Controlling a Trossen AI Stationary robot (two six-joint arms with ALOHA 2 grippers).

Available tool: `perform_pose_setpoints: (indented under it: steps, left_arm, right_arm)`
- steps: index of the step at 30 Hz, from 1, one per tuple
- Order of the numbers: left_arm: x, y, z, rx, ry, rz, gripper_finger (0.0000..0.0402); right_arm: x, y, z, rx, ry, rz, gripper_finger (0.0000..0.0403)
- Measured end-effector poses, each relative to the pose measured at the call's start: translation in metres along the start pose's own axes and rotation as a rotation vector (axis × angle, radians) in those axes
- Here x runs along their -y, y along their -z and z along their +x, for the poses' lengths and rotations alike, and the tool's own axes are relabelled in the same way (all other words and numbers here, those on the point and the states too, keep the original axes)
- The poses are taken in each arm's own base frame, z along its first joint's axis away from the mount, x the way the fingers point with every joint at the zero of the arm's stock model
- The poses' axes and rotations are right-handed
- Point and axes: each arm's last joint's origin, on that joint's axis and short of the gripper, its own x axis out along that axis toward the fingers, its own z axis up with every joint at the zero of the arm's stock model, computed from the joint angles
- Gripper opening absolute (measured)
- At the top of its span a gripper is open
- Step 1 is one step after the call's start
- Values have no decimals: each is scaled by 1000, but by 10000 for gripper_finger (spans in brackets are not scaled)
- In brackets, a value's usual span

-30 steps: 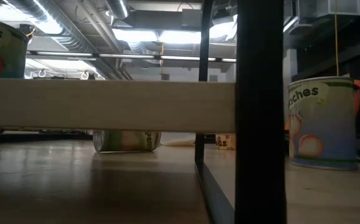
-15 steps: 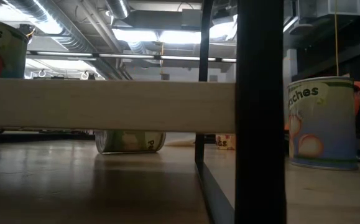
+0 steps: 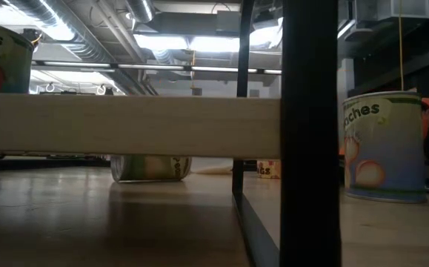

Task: Pick and place cans onto a shelf
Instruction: Put the red canned tomato on the shelf aligned with the other blue canned orange

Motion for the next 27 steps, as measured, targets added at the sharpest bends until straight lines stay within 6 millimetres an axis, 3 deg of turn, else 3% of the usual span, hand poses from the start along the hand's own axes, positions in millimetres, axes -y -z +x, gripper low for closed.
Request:
perform_pose_setpoints:
  steps: [10, 20, 27]
  left_arm:
    - [0, 0, 0, -12, 2, 1, 9]
    - [0, 0, 0, -39, 6, 0, 52]
    - [-1, -3, 1, -39, 3, -7, 58]
  right_arm:
    - [0, 0, 0, 0, 0, 0, 83]
    - [0, 0, 0, 0, 0, 0, 83]
    - [0, 0, 0, 0, 0, 0, 83]
